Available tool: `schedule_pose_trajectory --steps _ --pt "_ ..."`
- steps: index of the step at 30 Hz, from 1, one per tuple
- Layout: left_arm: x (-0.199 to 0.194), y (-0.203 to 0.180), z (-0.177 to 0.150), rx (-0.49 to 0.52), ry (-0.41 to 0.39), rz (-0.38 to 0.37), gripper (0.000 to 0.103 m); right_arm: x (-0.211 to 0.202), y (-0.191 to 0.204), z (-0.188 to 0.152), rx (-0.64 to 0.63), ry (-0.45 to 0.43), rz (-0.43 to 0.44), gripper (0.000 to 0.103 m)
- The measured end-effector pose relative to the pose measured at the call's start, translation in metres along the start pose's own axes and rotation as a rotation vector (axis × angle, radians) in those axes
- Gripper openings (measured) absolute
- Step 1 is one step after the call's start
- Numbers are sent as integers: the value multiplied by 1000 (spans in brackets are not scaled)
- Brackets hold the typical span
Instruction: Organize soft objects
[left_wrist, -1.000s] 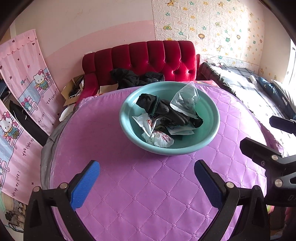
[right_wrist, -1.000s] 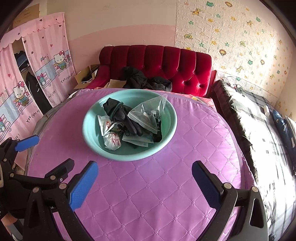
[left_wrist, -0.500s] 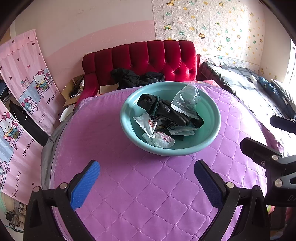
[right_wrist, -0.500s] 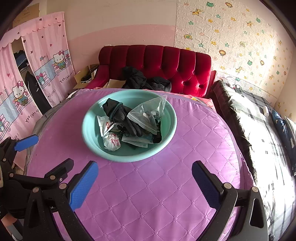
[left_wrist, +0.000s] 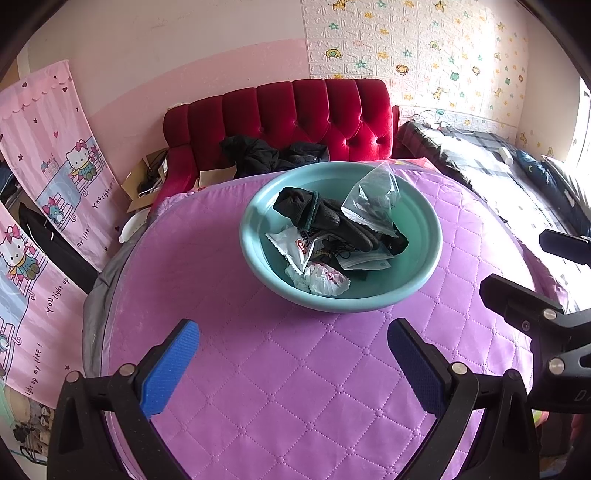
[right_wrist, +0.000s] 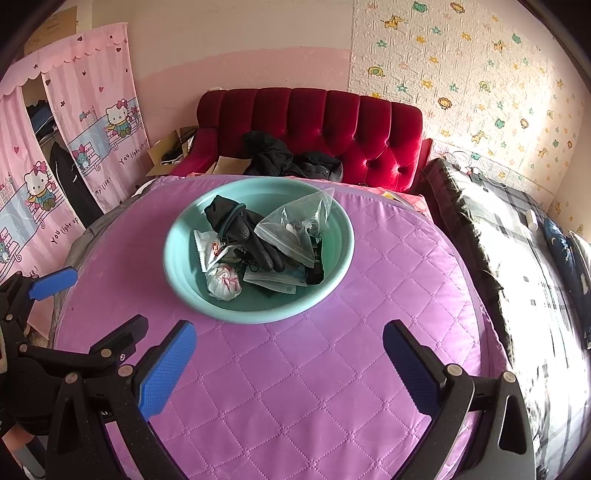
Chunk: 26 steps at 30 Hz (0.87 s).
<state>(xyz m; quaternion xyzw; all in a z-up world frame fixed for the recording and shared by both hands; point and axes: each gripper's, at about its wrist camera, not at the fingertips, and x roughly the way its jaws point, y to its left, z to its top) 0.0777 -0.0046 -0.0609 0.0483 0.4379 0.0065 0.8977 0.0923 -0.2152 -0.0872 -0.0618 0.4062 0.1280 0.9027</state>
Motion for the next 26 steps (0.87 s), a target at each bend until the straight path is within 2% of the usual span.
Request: schedule_pose_trajectory --steps 26 --pt "7 0 7 4 16 5 103 7 -2 8 -6 9 2 103"
